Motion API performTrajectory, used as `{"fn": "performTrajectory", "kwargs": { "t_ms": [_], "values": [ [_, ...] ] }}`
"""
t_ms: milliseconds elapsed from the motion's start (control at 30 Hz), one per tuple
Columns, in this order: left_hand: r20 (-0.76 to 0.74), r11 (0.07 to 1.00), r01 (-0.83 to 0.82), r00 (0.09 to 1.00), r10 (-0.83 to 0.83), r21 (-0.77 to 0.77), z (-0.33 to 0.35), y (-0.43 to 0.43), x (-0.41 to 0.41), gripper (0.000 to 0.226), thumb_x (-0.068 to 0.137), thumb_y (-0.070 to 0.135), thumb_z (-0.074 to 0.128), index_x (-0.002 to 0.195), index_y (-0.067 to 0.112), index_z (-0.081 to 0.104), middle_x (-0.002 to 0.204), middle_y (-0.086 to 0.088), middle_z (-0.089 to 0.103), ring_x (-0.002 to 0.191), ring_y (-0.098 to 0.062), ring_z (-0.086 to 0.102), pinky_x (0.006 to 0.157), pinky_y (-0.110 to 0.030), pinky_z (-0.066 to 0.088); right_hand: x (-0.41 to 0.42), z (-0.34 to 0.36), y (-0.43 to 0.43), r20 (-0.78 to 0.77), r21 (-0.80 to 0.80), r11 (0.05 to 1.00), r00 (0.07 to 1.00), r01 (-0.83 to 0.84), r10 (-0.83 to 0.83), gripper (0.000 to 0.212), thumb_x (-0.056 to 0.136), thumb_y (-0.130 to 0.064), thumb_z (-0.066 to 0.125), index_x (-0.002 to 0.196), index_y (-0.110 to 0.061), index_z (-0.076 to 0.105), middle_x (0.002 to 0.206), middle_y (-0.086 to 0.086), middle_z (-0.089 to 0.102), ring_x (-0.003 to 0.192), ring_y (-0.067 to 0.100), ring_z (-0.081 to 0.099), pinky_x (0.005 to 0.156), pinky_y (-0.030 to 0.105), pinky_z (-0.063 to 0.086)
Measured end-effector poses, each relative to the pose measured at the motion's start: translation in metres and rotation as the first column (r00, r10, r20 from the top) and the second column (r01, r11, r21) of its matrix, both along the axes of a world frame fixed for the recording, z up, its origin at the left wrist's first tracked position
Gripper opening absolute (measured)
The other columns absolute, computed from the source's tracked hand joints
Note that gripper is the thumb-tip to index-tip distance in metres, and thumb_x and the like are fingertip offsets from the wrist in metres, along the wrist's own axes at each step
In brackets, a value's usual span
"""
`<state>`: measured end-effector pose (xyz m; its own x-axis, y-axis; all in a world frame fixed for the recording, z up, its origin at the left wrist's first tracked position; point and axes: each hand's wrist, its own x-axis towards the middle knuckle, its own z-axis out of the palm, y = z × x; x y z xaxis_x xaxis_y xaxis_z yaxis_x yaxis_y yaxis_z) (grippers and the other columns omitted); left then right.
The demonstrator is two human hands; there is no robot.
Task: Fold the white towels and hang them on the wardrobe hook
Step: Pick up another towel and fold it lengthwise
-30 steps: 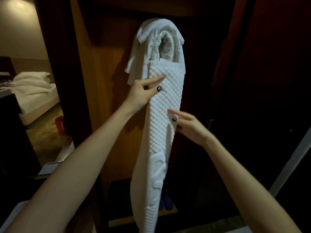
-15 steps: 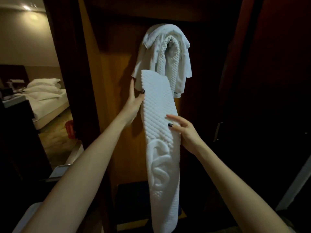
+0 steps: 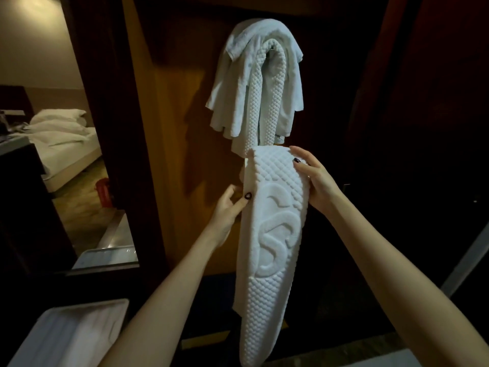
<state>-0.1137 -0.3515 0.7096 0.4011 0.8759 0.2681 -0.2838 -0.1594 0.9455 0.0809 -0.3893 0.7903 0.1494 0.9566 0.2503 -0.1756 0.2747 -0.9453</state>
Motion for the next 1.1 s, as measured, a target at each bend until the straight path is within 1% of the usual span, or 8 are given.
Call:
{"fn": "performTrajectory", "kwargs": {
  "t_ms": [233, 567, 667, 733, 767, 900, 1033, 1100],
  "values": [
    [0.142, 0.990, -0.027, 0.990, 0.006, 0.140, 0.025, -0.005, 0.009, 0.008, 0.085, 0.020, 0.062, 0.091, 0.018, 0.058, 0.097, -0.003, 0.063, 0.089, -0.014, 0.059, 0.070, -0.021, 0.049, 0.010, 0.009, -0.009, 0.003, 0.014, 0.999, 0.999, -0.038, 0.038, 0.032, 0.097, -0.005, 0.046, 0.117, -0.026, 0.060, 0.116, 0.003, 0.065, 0.098, 0.019, 0.067, 0.074, 0.027, 0.057],
    [0.006, 0.890, -0.209, 0.974, 0.227, 0.406, 0.039, -0.006, 0.013, 0.019, 0.082, 0.006, 0.071, 0.074, 0.020, 0.060, 0.073, 0.004, 0.061, 0.072, -0.009, 0.056, 0.069, -0.028, 0.046, 0.016, 0.014, -0.017, -0.027, 0.073, 0.997, 0.999, -0.017, 0.019, 0.035, 0.095, -0.002, 0.047, 0.118, -0.024, 0.059, 0.119, 0.000, 0.064, 0.099, 0.018, 0.068, 0.077, 0.028, 0.057],
    [0.021, 0.785, -0.330, 0.926, 0.376, 0.524, 0.038, -0.011, 0.018, 0.026, 0.081, 0.007, 0.072, 0.072, 0.026, 0.058, 0.070, 0.010, 0.060, 0.069, -0.003, 0.056, 0.067, -0.021, 0.045, 0.017, 0.013, -0.019, -0.030, 0.093, 0.996, 1.000, 0.011, -0.008, 0.036, 0.095, -0.001, 0.048, 0.118, -0.025, 0.060, 0.116, -0.001, 0.066, 0.100, 0.019, 0.068, 0.077, 0.028, 0.057],
    [0.017, 0.798, -0.301, 0.939, 0.343, 0.522, 0.037, -0.014, 0.020, 0.019, 0.084, 0.007, 0.070, 0.074, 0.021, 0.060, 0.073, 0.008, 0.060, 0.071, -0.001, 0.055, 0.069, -0.018, 0.044, 0.019, 0.013, -0.021, -0.036, 0.102, 0.995, 0.999, 0.011, -0.007, 0.035, 0.095, -0.001, 0.048, 0.118, -0.025, 0.060, 0.115, -0.001, 0.067, 0.099, 0.017, 0.069, 0.077, 0.028, 0.057],
    [-0.014, 0.837, -0.233, 0.961, 0.276, 0.495, 0.035, -0.013, 0.021, 0.012, 0.086, 0.011, 0.067, 0.076, 0.014, 0.062, 0.075, 0.003, 0.060, 0.073, -0.002, 0.054, 0.070, -0.020, 0.044, 0.020, 0.013, -0.022, -0.038, 0.103, 0.995, 0.999, 0.006, -0.002, 0.035, 0.095, -0.002, 0.049, 0.118, -0.026, 0.060, 0.114, -0.002, 0.068, 0.098, 0.017, 0.069, 0.077, 0.028, 0.057],
    [-0.150, 0.950, -0.037, 0.985, 0.088, 0.311, 0.024, -0.006, 0.020, 0.044, 0.091, 0.032, 0.060, 0.071, -0.007, 0.057, 0.069, -0.016, 0.054, 0.072, -0.024, 0.048, 0.068, -0.052, 0.044, 0.024, 0.013, -0.025, -0.045, 0.099, 0.995, 0.999, 0.000, 0.005, 0.034, 0.095, -0.004, 0.049, 0.119, -0.026, 0.060, 0.113, -0.007, 0.069, 0.102, 0.017, 0.068, 0.080, 0.029, 0.057],
    [-0.208, 0.945, -0.061, 0.969, 0.133, 0.321, 0.028, -0.009, 0.019, 0.028, 0.087, 0.017, 0.067, 0.061, 0.008, 0.062, 0.058, 0.000, 0.054, 0.059, -0.017, 0.045, 0.058, -0.028, 0.035, 0.028, 0.012, -0.028, -0.039, 0.090, 0.996, 0.999, 0.006, -0.002, 0.035, 0.095, -0.003, 0.049, 0.118, -0.027, 0.061, 0.120, -0.002, 0.066, 0.104, 0.019, 0.067, 0.079, 0.029, 0.057],
    [-0.192, 0.919, -0.120, 0.960, 0.204, 0.376, 0.034, -0.014, 0.021, 0.026, 0.083, 0.004, 0.069, 0.063, 0.020, 0.066, 0.057, 0.017, 0.062, 0.058, 0.001, 0.053, 0.059, -0.014, 0.040, 0.029, 0.013, -0.029, -0.043, 0.090, 0.996, 0.999, 0.012, -0.008, 0.034, 0.095, -0.002, 0.049, 0.117, -0.026, 0.062, 0.123, 0.000, 0.064, 0.105, 0.020, 0.067, 0.079, 0.029, 0.057]
  ]
}}
